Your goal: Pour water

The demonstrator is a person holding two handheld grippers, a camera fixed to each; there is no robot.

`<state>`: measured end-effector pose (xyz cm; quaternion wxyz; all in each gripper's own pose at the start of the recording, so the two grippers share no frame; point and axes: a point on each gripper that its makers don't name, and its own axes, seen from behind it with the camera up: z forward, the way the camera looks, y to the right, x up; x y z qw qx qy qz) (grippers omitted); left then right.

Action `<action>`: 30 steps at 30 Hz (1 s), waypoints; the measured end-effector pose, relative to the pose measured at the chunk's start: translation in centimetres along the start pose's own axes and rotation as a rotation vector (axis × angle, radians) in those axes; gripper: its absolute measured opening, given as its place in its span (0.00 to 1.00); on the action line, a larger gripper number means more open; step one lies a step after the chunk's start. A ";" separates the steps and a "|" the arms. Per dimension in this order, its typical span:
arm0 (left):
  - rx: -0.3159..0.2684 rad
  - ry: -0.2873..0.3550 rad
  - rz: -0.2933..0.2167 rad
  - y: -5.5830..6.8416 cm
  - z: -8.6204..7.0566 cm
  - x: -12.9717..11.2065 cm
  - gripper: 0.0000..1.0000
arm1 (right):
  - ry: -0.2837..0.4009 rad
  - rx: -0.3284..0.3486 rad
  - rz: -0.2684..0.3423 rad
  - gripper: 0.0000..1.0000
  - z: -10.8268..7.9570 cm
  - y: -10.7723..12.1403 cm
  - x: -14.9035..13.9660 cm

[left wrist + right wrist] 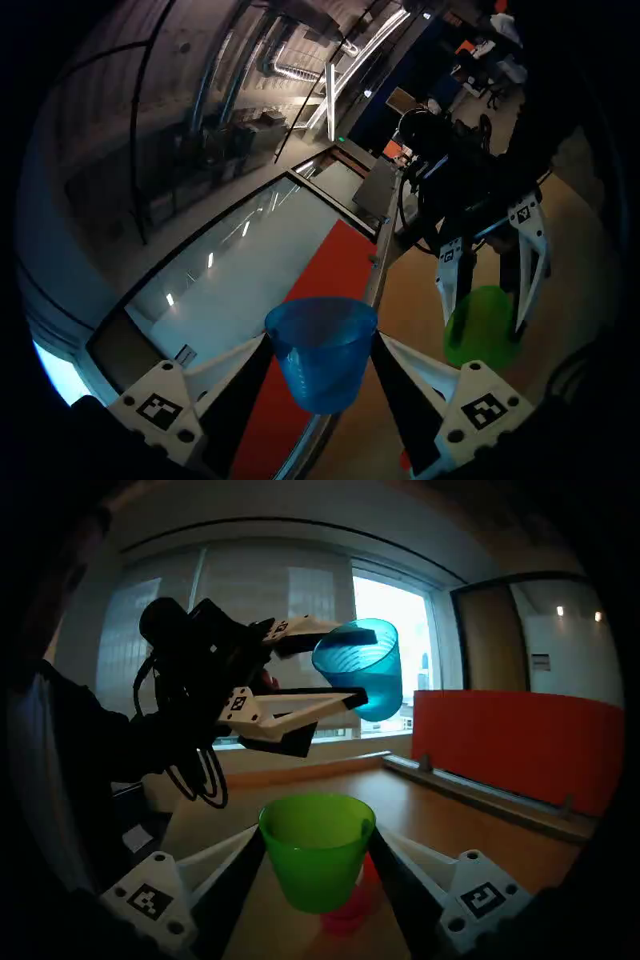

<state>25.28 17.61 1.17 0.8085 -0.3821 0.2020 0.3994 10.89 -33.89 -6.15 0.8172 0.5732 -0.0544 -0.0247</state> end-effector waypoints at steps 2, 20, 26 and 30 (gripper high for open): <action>-0.001 -0.001 0.006 0.1 0.0 0.0 0.84 | 0.002 -0.001 0.000 0.89 0.1 0.0 0.0; -0.004 0.007 0.091 0.5 0.3 0.5 0.84 | 0.013 0.005 0.007 0.89 0.8 0.1 0.0; -0.007 0.009 0.122 0.7 0.2 0.7 0.84 | 0.015 0.006 0.008 0.89 0.8 0.1 0.1; -0.003 0.009 0.144 0.8 0.2 0.7 0.84 | 0.016 0.005 0.005 0.89 0.8 0.1 0.1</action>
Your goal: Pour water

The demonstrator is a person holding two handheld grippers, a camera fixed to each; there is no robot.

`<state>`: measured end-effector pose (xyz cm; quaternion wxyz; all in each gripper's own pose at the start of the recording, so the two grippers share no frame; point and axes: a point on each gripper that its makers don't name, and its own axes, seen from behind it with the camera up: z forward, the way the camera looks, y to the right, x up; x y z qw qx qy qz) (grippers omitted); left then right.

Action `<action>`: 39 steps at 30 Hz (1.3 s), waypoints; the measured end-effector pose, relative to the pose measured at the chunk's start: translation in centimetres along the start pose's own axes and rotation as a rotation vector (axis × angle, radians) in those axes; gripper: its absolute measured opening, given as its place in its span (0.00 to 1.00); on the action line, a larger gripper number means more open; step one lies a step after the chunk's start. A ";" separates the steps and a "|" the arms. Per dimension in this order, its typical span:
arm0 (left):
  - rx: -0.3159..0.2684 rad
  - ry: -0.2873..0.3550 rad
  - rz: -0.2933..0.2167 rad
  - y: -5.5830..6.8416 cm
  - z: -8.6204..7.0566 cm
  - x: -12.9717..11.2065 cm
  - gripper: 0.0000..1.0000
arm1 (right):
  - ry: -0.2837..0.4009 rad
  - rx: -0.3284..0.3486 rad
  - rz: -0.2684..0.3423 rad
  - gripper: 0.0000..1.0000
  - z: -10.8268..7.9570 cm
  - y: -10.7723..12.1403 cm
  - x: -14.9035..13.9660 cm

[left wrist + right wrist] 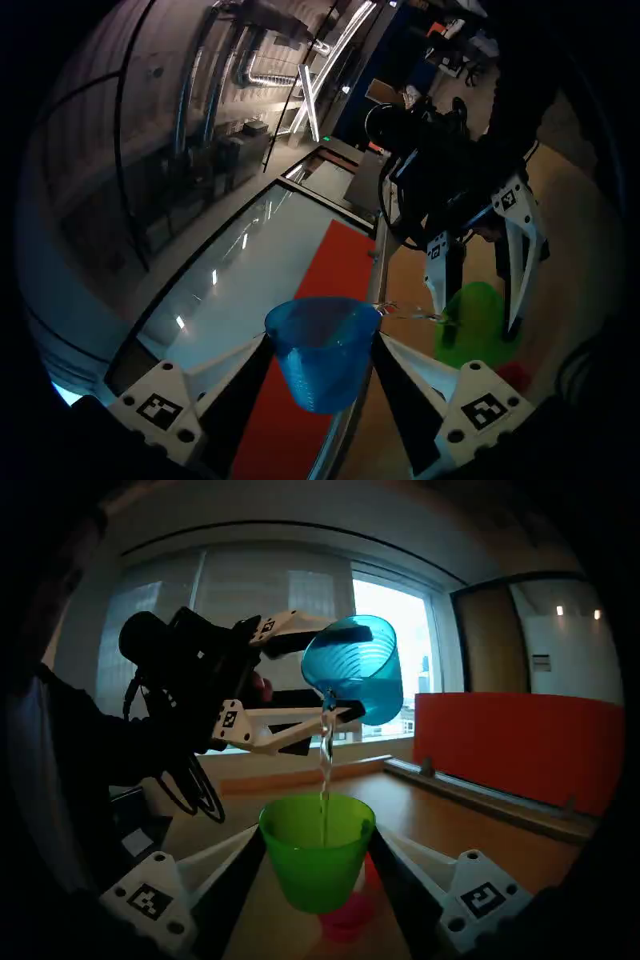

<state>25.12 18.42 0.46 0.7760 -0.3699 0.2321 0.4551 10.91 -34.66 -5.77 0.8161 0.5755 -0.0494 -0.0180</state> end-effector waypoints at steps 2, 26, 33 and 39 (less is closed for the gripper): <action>-0.001 0.001 -0.001 0.0 0.0 0.1 0.84 | 0.000 0.001 0.000 0.89 0.0 0.0 0.0; -0.005 0.018 0.040 0.1 0.2 0.2 0.84 | -0.002 -0.004 -0.009 0.89 -0.2 0.0 0.3; -0.002 0.016 0.055 0.0 0.3 0.2 0.84 | -0.001 -0.003 -0.010 0.89 -0.2 0.0 0.5; 0.004 0.019 0.069 -0.2 0.3 0.5 0.84 | 0.000 -0.002 -0.014 0.89 -0.2 0.0 0.5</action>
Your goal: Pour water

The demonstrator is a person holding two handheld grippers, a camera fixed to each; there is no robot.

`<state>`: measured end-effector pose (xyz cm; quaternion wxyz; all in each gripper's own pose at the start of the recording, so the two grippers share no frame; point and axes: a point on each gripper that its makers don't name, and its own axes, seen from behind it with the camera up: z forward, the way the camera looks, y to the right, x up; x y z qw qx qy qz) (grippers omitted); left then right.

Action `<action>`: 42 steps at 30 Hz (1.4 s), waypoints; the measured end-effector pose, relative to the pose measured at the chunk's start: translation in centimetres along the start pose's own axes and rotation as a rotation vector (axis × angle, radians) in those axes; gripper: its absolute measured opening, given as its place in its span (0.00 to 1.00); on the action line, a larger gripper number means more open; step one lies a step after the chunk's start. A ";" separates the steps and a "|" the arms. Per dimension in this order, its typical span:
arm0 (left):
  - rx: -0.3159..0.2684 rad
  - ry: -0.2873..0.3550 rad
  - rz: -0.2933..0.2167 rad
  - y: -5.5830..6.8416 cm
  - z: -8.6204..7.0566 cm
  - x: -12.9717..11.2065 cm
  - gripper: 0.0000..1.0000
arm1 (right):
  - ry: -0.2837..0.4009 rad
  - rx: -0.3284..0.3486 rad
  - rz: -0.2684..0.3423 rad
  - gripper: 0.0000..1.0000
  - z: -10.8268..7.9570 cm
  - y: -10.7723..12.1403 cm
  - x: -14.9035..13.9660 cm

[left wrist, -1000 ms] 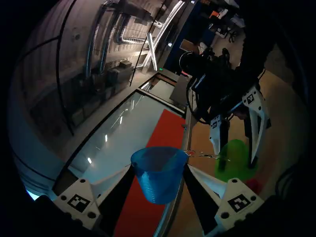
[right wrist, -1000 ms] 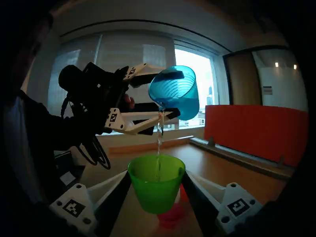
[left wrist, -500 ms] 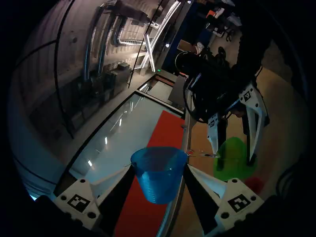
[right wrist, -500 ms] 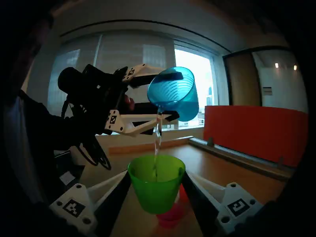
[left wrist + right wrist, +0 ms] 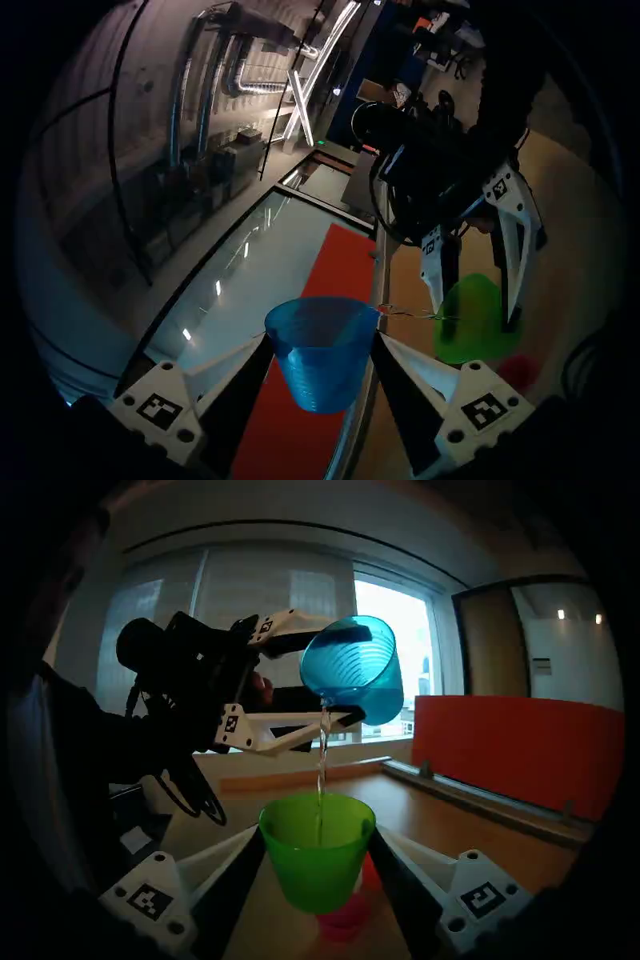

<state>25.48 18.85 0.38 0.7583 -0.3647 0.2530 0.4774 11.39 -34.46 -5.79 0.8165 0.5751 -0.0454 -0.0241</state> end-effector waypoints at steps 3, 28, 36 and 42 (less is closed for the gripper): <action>-0.002 0.001 0.007 0.0 0.0 0.1 0.84 | -0.001 0.000 0.000 0.89 0.0 0.0 0.0; 0.001 0.003 0.062 -0.2 -0.3 0.3 0.84 | -0.009 0.000 -0.012 0.89 0.2 0.0 -0.1; -0.003 0.002 0.082 0.1 -0.4 0.2 0.84 | -0.010 0.001 -0.012 0.89 0.3 0.0 -0.1; -0.003 0.001 0.096 0.3 -0.5 0.1 0.84 | -0.010 0.003 -0.013 0.89 0.4 -0.1 -0.1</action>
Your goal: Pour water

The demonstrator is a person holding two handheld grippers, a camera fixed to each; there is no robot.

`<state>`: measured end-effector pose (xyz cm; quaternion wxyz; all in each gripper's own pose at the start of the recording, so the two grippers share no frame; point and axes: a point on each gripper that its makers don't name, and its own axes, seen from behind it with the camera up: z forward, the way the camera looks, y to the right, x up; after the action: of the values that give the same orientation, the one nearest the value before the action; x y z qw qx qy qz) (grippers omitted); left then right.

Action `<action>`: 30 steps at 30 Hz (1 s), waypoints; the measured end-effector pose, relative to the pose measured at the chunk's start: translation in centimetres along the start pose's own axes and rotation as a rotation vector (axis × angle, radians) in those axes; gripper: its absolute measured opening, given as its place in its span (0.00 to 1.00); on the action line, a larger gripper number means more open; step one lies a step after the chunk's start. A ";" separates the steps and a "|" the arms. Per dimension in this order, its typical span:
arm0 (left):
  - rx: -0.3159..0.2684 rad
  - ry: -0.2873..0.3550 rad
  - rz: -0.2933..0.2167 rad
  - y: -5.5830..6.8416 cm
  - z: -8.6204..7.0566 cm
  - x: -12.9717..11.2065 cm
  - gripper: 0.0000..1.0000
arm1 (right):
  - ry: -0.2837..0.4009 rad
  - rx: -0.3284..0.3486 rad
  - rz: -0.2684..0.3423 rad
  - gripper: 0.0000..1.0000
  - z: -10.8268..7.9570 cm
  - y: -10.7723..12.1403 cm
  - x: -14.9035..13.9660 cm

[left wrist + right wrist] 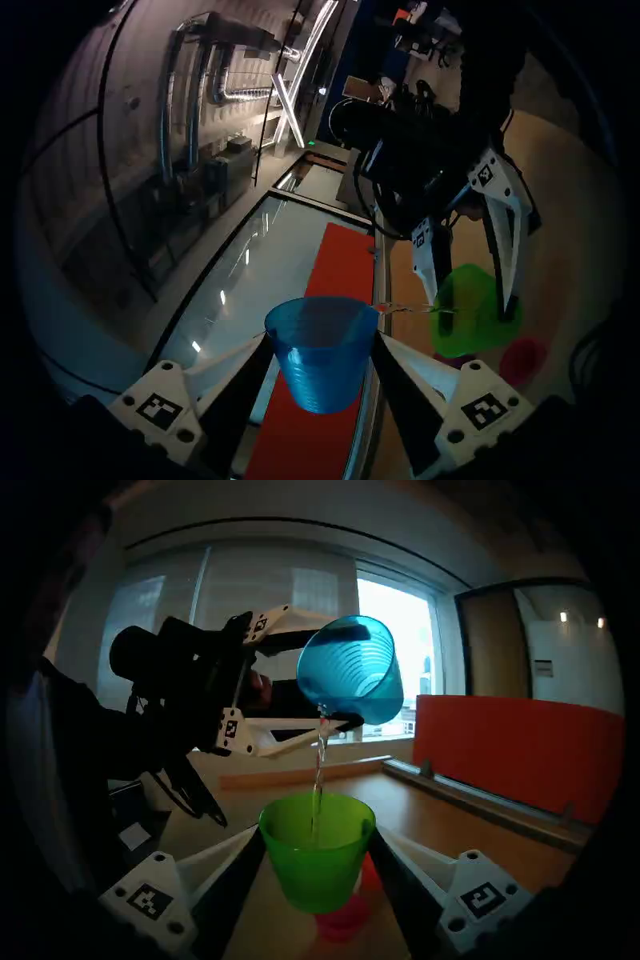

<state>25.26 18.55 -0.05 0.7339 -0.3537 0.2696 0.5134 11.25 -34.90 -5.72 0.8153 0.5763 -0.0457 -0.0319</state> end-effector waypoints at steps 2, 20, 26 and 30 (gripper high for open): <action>-0.001 -0.001 0.006 0.0 0.0 0.0 0.84 | -0.001 0.000 -0.001 0.89 0.0 0.0 -0.1; 0.002 -0.007 0.055 0.3 -0.4 0.1 0.84 | -0.005 -0.002 -0.001 0.89 0.1 0.0 -0.2; 0.001 -0.009 0.079 0.5 -0.4 0.1 0.84 | -0.004 -0.001 -0.003 0.89 0.2 0.0 -0.1; 0.002 -0.010 0.084 0.5 -0.3 0.1 0.84 | -0.006 -0.002 -0.003 0.89 0.1 0.1 -0.3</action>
<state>24.76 18.47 -0.43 0.7133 -0.3386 0.2813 0.5454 10.97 -34.97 -5.57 0.8157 0.5754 -0.0472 -0.0349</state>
